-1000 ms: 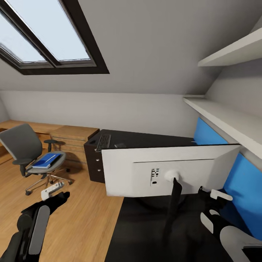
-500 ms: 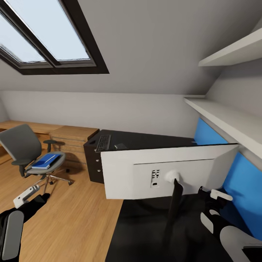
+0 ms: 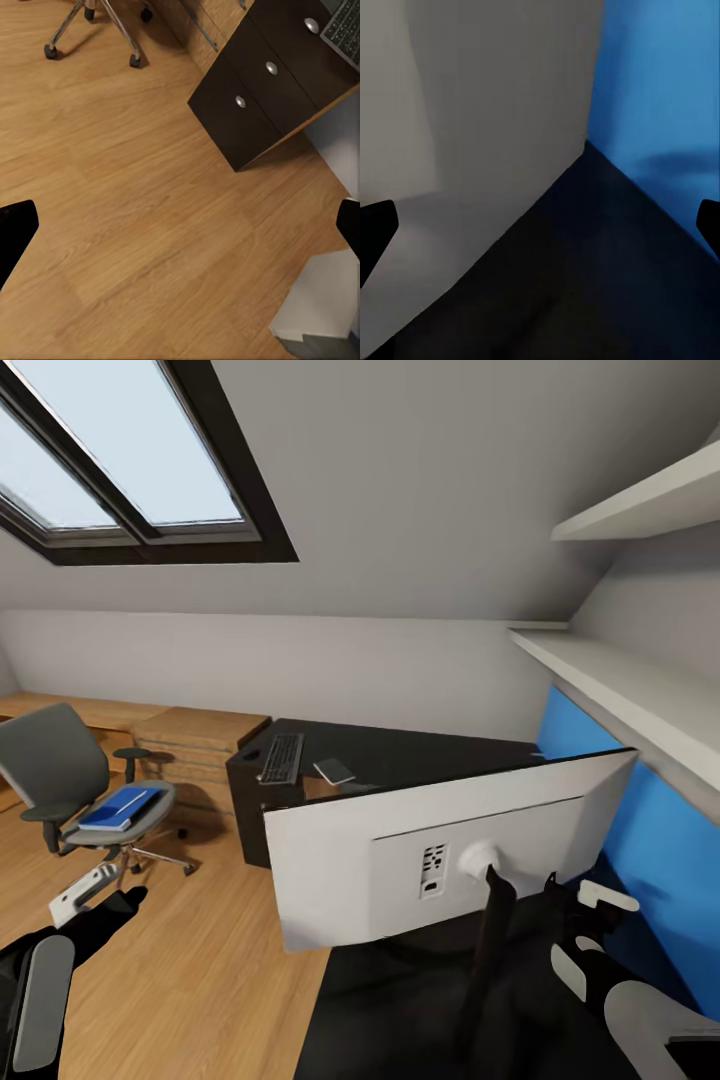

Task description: In the bedroom, organize the workspace by keeping the computer under the desk, ensuring the monitor is on the desk, placing the keyboard on the desk next to the monitor, placing the mouse on the desk next to the keyboard, moving the folder from the swivel chair onto the desk next to the mouse, stacking the notebook on top of the folder with the pen on top of the notebook, and positioning the swivel chair next to the desk.

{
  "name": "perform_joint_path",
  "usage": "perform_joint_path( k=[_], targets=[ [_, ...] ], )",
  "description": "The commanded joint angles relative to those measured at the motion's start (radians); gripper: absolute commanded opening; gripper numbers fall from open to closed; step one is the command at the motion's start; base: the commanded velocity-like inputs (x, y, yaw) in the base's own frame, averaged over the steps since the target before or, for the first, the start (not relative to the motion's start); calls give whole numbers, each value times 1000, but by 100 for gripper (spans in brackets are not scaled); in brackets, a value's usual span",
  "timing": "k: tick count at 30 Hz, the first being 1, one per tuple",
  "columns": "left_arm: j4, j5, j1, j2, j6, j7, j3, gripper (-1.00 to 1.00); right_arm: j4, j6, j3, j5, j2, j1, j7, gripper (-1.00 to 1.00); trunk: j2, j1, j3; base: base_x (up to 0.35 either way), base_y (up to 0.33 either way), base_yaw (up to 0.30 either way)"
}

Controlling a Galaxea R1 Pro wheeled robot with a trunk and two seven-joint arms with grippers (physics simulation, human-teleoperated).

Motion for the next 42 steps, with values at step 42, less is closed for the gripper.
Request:
perform_joint_path(
  k=[42],
  targets=[
    [-1, 12, -1, 0, 5, 9, 1, 100, -1, -5, 8, -6, 0, -1, -3, 100, -1, 1, -2, 2, 1, 0]
  ],
)
